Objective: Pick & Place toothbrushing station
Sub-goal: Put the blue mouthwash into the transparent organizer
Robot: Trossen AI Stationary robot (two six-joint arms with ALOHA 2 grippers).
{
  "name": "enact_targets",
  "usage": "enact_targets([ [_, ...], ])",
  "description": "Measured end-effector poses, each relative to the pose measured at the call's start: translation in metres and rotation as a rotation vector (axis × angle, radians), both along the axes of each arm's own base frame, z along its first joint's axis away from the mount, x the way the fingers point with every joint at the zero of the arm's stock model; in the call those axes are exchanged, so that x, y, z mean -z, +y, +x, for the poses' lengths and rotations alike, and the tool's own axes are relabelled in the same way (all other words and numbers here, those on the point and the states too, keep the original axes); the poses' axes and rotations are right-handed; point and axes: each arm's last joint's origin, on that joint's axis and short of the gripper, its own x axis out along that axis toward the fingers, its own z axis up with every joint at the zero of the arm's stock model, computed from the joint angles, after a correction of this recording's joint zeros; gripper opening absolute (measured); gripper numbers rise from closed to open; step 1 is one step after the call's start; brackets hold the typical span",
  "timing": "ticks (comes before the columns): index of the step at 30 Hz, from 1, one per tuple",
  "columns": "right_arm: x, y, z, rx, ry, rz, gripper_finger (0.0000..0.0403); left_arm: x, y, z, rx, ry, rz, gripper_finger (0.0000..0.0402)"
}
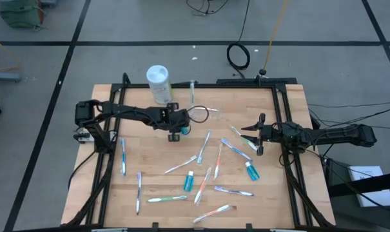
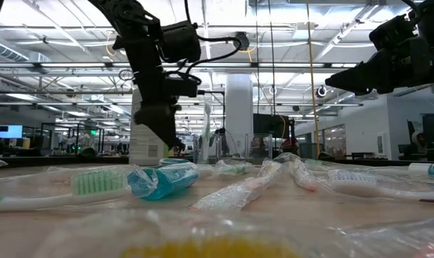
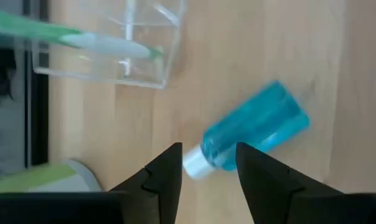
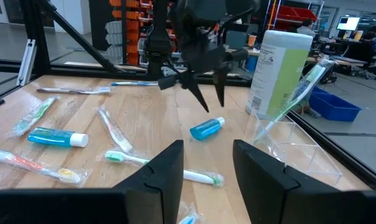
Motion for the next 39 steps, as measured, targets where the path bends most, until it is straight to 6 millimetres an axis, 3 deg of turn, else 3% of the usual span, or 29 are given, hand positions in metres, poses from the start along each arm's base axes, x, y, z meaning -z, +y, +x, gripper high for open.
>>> enact_targets([
  [5, 0.000, 0.000, 0.000, 0.000, 0.000, 0.000, 0.0130, 0.003, 0.004, -0.006, 0.102, 0.106, 0.002, 0.0154],
  [12, 0.000, 0.000, 0.000, 0.000, 0.000, 0.000, 0.0130, 0.007, 0.013, -0.008, 0.191, 0.118, 0.026, 0.0154],
  [19, 0.000, 0.000, 0.000, 0.000, 0.000, 0.000, 0.0130, 0.023, 0.017, -0.016, 0.283, 0.176, 0.032, 0.0154],
  [33, 0.001, 0.000, 0.001, 0.000, 0.009, -0.002, 0.0130, 0.059, 0.023, -0.001, 0.358, 0.203, 0.066, 0.0154],
  [39, 0.001, 0.000, 0.001, 0.000, 0.010, -0.004, 0.0130, 0.060, 0.018, 0.000, 0.337, 0.195, 0.072, 0.0153],
])
